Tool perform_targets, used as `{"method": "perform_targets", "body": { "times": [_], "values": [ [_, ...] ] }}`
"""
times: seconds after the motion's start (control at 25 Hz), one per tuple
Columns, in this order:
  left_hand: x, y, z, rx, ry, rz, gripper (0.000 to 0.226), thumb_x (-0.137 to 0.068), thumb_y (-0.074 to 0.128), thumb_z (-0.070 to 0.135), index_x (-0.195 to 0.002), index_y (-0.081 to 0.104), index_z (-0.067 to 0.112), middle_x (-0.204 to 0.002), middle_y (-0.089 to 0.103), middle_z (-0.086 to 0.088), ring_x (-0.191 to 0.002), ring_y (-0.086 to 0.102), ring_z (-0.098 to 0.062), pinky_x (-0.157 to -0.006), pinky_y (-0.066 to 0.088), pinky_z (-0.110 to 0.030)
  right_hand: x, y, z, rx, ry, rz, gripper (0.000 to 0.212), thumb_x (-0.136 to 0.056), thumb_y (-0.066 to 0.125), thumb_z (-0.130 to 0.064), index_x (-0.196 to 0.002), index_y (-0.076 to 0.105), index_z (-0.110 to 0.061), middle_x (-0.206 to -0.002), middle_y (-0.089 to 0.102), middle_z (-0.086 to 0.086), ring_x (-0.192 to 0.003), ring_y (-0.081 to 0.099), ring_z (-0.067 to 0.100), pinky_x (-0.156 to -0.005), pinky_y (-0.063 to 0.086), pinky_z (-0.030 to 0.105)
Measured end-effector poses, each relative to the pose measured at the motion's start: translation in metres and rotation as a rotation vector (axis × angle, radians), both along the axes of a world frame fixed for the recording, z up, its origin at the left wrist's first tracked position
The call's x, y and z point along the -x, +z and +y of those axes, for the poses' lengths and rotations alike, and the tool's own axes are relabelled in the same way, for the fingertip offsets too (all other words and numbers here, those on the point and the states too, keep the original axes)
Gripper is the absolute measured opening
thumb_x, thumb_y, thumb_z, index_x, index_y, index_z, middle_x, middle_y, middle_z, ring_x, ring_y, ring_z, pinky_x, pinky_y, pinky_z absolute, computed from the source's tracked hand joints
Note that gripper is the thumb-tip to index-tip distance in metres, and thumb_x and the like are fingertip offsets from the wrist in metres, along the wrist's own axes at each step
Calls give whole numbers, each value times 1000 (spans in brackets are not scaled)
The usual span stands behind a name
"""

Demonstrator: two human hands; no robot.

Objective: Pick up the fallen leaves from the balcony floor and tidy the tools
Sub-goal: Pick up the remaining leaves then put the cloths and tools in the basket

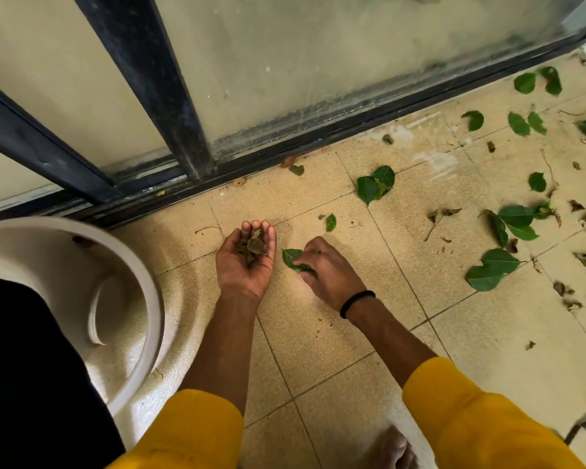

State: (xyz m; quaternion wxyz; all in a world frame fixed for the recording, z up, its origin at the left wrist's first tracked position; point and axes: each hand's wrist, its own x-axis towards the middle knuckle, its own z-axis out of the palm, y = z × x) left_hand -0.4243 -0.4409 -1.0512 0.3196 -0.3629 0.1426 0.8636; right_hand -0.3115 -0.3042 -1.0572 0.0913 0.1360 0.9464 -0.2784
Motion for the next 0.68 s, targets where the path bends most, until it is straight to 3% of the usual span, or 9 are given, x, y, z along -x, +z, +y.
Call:
{"method": "perform_targets", "body": {
  "times": [0.16, 0.32, 0.4, 0.56, 0.68],
  "values": [
    [-4, 1, 4, 9, -9, 8, 26, -99, 49, 16, -89, 71, 5, -96, 69, -12, -98, 69, -27, -94, 57, -40, -2, -5, -4, -129, -43, 141, 11, -94, 64, -14, -102, 72, -11, -101, 61, 3, -89, 61, 20, -74, 56, 32],
    [-6, 3, 9, 14, 13, 1, 27, -100, 48, 17, -89, 70, 5, -95, 69, -13, -96, 70, -28, -91, 58, -40, 5, 3, 22, 75, -465, 280, 12, -88, 72, -10, -98, 74, -17, -99, 67, 0, -88, 63, 14, -79, 58, 34],
    [-7, 2, 14, 5, 31, -14, 27, -99, 48, 17, -89, 70, 5, -95, 69, -12, -96, 70, -27, -93, 57, -40, 11, 2, 42, 110, -540, 304, 14, -86, 74, -5, -94, 75, -16, -105, 61, 0, -94, 62, 17, -82, 58, 37],
    [-13, 9, 38, -44, 83, -7, 25, -99, 49, 17, -93, 69, 4, -94, 69, -13, -96, 69, -28, -98, 55, -41, 23, -10, 52, -39, -344, 183, 13, -84, 75, -3, -92, 75, -13, -129, 55, 2, -120, 48, 19, -98, 40, 19],
    [-5, 14, 51, -106, 114, 12, 26, -100, 48, 17, -92, 69, 3, -92, 69, -14, -93, 70, -28, -96, 56, -42, 34, -21, 48, -182, -209, 228, 16, -85, 70, 1, -96, 77, -8, -115, 67, 7, -106, 59, 24, -90, 38, 16]
  ]
}}
